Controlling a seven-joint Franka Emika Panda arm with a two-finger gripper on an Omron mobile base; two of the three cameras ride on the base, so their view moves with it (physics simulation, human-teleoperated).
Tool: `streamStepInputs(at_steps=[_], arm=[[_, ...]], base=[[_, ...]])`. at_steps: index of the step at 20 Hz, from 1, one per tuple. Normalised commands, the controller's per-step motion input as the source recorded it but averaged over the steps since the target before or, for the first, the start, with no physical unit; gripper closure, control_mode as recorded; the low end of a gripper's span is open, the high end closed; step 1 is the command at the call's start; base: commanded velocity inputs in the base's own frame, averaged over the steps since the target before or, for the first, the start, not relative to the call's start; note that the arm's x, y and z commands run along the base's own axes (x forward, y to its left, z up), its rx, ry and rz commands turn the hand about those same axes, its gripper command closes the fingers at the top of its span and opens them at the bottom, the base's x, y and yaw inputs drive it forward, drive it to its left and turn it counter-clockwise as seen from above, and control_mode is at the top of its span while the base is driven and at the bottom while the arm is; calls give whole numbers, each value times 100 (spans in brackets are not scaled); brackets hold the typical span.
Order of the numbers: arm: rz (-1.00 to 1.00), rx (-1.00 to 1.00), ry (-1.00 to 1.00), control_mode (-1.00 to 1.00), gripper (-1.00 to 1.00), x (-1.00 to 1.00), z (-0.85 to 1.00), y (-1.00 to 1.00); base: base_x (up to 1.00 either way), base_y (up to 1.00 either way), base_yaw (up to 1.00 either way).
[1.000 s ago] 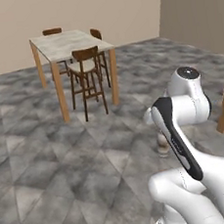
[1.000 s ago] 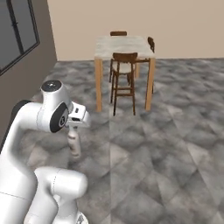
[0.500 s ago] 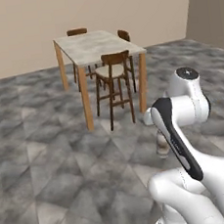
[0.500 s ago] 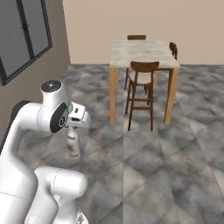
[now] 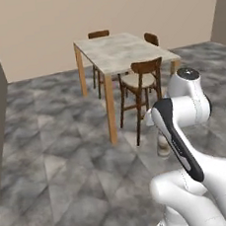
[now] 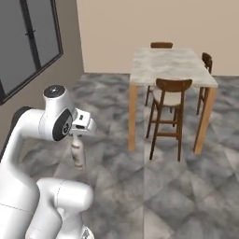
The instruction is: Move the drinks to the dining counter.
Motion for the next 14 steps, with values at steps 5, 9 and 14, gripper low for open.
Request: streamStepInputs(at_steps=[5,9,14], arm=[[0,0,0,100,100,0,0,0],[0,0,0,100,100,0,0,0],[0,0,0,100,100,0,0,0]], base=[[100,62,10],[100,53,8],[100,29,3]])
